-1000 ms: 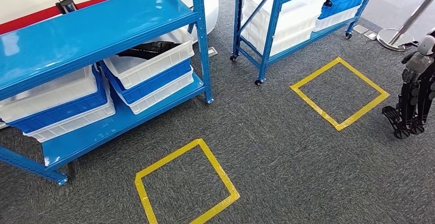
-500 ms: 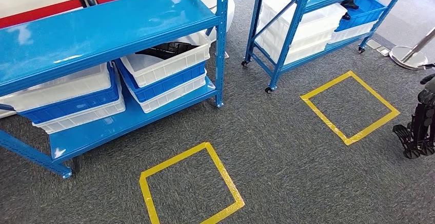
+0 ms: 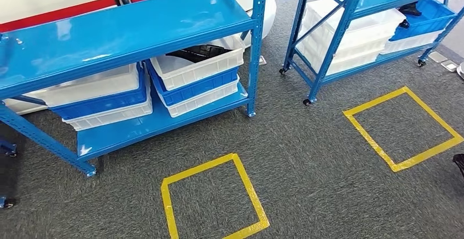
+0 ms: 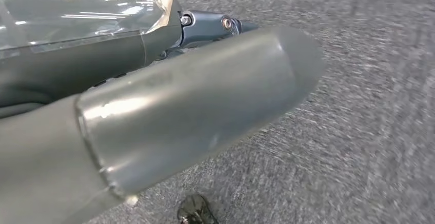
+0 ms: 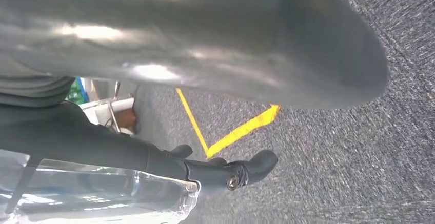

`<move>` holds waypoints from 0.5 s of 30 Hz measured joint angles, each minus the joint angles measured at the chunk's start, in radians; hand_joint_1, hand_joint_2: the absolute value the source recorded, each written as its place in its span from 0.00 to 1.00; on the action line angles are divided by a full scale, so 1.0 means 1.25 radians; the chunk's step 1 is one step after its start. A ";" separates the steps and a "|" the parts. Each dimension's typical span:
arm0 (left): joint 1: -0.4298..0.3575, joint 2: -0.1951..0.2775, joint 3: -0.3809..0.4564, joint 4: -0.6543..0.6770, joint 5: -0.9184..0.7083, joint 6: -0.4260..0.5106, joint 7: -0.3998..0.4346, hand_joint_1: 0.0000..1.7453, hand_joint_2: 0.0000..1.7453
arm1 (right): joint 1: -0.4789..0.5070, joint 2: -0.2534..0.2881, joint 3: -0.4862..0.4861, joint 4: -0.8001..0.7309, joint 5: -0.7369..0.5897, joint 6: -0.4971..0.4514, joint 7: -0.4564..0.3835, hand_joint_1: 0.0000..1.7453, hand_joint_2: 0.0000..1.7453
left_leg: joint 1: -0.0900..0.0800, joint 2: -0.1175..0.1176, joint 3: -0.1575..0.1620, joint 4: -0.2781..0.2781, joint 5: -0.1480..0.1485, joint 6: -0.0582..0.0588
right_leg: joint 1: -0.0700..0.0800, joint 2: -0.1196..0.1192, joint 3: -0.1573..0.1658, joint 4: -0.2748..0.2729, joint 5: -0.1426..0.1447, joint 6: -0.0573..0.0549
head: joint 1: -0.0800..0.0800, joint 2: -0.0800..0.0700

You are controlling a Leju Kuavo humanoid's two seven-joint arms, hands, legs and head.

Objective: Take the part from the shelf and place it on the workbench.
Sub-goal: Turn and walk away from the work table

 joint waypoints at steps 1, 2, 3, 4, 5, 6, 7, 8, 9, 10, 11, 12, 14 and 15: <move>0.001 0.000 0.000 0.000 0.000 0.000 0.000 0.00 0.00 | 0.000 0.000 0.000 0.000 0.000 0.000 0.000 0.00 0.00 | 0.003 0.003 0.002 -0.008 0.014 -0.002 | 0.000 -0.006 0.001 0.000 -0.001 0.000 | 0.000 0.000; 0.001 0.000 0.000 0.000 0.001 0.000 0.000 0.00 0.00 | 0.000 0.000 0.000 0.000 -0.001 0.000 0.000 0.00 0.00 | 0.005 0.009 0.020 -0.046 0.040 -0.003 | -0.001 -0.012 0.003 0.000 -0.002 0.002 | 0.000 0.000; 0.000 0.001 0.001 0.000 0.001 -0.001 0.000 0.00 0.00 | 0.000 0.001 0.000 0.000 -0.001 0.000 0.000 0.00 0.00 | 0.007 0.022 0.049 -0.104 0.069 -0.003 | -0.001 -0.018 0.006 0.000 -0.005 0.004 | 0.000 0.000; -0.001 0.001 0.001 0.000 0.001 -0.002 0.000 0.00 0.00 | 0.000 0.001 0.000 0.000 -0.001 0.000 0.000 0.00 0.00 | 0.005 0.036 0.077 -0.157 0.089 -0.001 | 0.001 -0.024 0.009 0.001 -0.008 0.009 | -0.001 0.000; -0.002 0.001 0.001 0.000 0.002 -0.002 0.000 0.00 0.00 | 0.000 0.001 0.000 0.000 -0.001 0.000 0.000 0.00 0.00 | 0.003 0.045 0.097 -0.195 0.101 0.003 | 0.004 -0.029 0.011 0.000 -0.011 0.014 | 0.000 0.000; -0.003 0.001 0.001 0.000 0.003 -0.003 0.000 0.00 0.00 | -0.001 0.002 0.000 0.000 -0.001 0.000 -0.001 0.00 0.00 | 0.001 0.050 0.107 -0.216 0.105 0.008 | 0.006 -0.034 0.014 0.000 -0.013 0.018 | 0.000 0.000; -0.003 0.001 0.001 0.000 0.004 -0.002 0.001 0.00 0.00 | -0.001 0.002 0.000 0.000 0.000 0.000 -0.002 0.00 0.00 | -0.003 0.044 0.107 -0.218 0.103 0.013 | 0.008 -0.040 0.016 -0.002 -0.014 0.023 | 0.001 0.000; -0.003 0.001 0.001 0.000 0.005 -0.001 0.002 0.00 0.00 | -0.002 0.002 0.000 0.000 0.000 0.000 -0.002 0.00 0.00 | -0.005 0.035 0.108 -0.221 0.104 0.021 | 0.008 -0.045 0.020 -0.004 -0.015 0.028 | 0.002 0.000; -0.003 0.001 0.001 0.000 0.006 0.001 0.004 0.00 0.00 | -0.002 0.002 0.000 0.000 0.000 -0.001 -0.002 0.00 0.00 | -0.005 0.029 0.110 -0.225 0.107 0.027 | 0.007 -0.044 0.022 -0.002 -0.018 0.033 | 0.002 0.000; -0.003 0.001 0.001 0.000 0.006 0.002 0.005 0.00 0.00 | -0.002 0.002 0.000 0.000 0.000 -0.001 -0.002 0.00 0.00 | -0.003 0.022 0.112 -0.230 0.111 0.034 | 0.006 -0.034 0.018 0.010 -0.026 0.035 | 0.003 0.000; -0.003 0.001 0.001 0.000 0.006 0.003 0.006 0.00 0.00 | -0.002 0.002 0.000 0.000 0.001 -0.001 -0.002 0.00 0.00 | -0.001 0.016 0.114 -0.234 0.115 0.040 | 0.005 -0.019 0.005 0.038 -0.041 0.035 | 0.004 0.000; -0.003 0.002 0.001 0.000 0.006 0.004 0.007 0.00 0.00 | -0.001 0.002 0.000 0.000 0.001 -0.001 -0.002 0.00 0.00 | 0.000 0.010 0.115 -0.236 0.117 0.043 | 0.003 -0.001 -0.017 0.082 -0.062 0.033 | 0.006 0.000; -0.003 0.002 0.001 0.000 0.006 0.005 0.007 0.00 0.00 | 0.002 0.002 -0.001 0.000 0.001 -0.001 -0.003 0.00 0.00 | -0.001 -0.006 0.115 -0.236 0.118 0.046 | 0.003 0.018 -0.070 0.186 -0.100 0.029 | 0.008 0.000; -0.003 0.002 0.002 0.000 0.007 0.006 0.007 0.00 0.00 | 0.004 0.002 -0.001 0.000 0.001 -0.001 -0.003 0.00 0.00 | -0.001 -0.016 0.115 -0.236 0.117 0.046 | 0.004 0.020 -0.088 0.218 -0.106 0.031 | 0.008 0.000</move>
